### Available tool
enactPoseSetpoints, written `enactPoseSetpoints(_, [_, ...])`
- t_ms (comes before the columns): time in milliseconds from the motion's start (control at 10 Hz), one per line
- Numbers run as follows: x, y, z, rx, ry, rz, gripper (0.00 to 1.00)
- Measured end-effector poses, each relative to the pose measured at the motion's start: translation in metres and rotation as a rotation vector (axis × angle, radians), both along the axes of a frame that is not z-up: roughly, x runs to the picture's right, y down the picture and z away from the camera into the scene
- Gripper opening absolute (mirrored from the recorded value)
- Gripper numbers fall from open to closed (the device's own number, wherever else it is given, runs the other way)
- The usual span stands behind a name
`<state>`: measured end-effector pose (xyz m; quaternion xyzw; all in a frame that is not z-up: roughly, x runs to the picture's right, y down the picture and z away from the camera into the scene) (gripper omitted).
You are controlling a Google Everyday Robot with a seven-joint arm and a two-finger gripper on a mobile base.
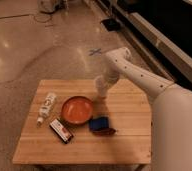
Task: Pick up the ceramic cup
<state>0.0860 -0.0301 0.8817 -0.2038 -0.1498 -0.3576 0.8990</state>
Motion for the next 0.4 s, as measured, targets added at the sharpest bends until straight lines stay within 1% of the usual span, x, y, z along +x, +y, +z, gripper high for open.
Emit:
enactPoseSetpoints(200, [0.005, -0.013, -0.016, 0.026, 0.008, -0.014, 0.00])
enactPoseSetpoints(300, [0.006, -0.016, -0.023, 0.028, 0.010, -0.023, 0.00])
enactPoseSetpoints(400, [0.005, -0.015, -0.033, 0.013, 0.004, -0.038, 0.00])
